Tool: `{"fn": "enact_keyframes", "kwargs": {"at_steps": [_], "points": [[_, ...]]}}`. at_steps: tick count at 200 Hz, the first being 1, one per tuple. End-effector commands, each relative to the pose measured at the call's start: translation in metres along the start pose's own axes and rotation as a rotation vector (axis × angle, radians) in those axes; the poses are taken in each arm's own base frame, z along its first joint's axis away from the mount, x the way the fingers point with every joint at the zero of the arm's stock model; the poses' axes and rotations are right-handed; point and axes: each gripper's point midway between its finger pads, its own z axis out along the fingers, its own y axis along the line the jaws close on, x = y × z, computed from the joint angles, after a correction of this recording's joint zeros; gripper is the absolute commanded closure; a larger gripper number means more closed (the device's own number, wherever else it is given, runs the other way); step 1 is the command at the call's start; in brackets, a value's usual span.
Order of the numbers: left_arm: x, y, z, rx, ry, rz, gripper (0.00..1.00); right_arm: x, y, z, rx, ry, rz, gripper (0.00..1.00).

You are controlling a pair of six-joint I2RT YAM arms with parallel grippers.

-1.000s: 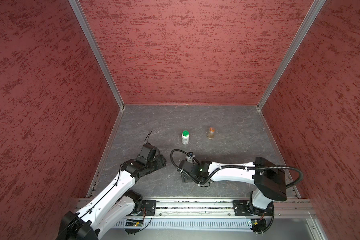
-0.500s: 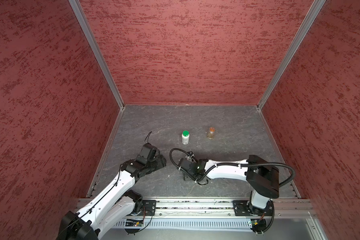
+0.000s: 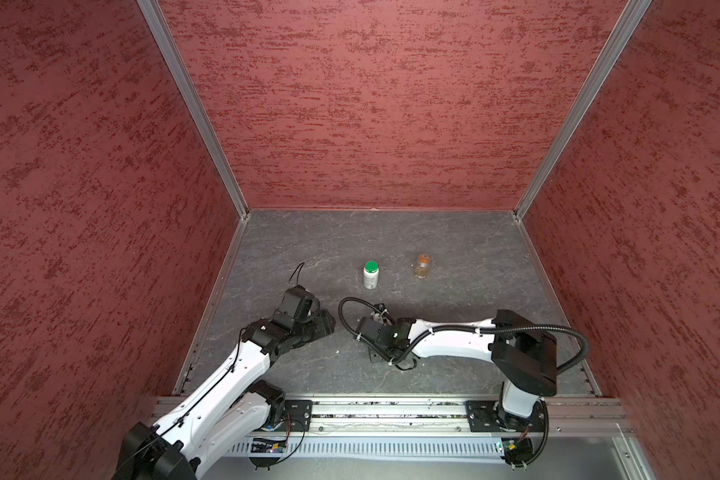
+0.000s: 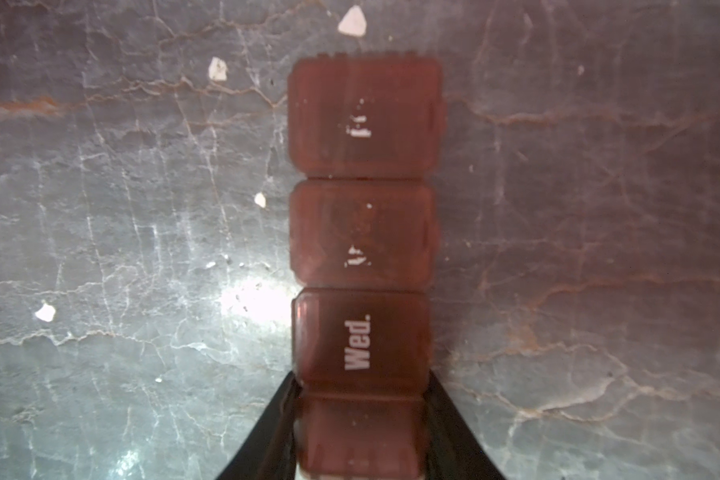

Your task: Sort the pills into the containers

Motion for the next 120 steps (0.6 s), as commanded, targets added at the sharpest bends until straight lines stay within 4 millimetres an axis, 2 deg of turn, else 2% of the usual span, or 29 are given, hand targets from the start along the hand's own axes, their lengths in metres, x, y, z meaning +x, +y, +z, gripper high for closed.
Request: {"fn": "enact_keyframes", "kwargs": {"at_steps": [1,27,52,94,107,111,120], "points": [[-0.006,-0.019,-0.003,0.098,-0.027,0.037,0.28,-0.008,-0.004,-0.008,0.021,-0.028,0.005,0.6],[-0.005,-0.029,0.001,0.165,-0.023,0.052,0.28,-0.015,-0.005,-0.02,0.006,-0.059,0.005,0.61],[-0.006,-0.048,0.004,0.271,-0.026,0.07,0.28,-0.025,-0.005,-0.04,-0.036,-0.105,0.007,0.61],[-0.016,-0.098,-0.003,0.485,-0.067,0.109,0.26,-0.047,-0.01,-0.078,-0.145,-0.198,0.028,0.61],[-0.019,-0.114,-0.007,0.544,-0.083,0.123,0.26,-0.051,-0.014,-0.082,-0.17,-0.217,0.034,0.61],[-0.019,-0.118,-0.008,0.56,-0.086,0.123,0.26,-0.055,-0.014,-0.092,-0.199,-0.237,0.039,0.61],[-0.019,-0.129,-0.01,0.605,-0.091,0.126,0.25,-0.058,-0.014,-0.098,-0.227,-0.256,0.041,0.6]]}}
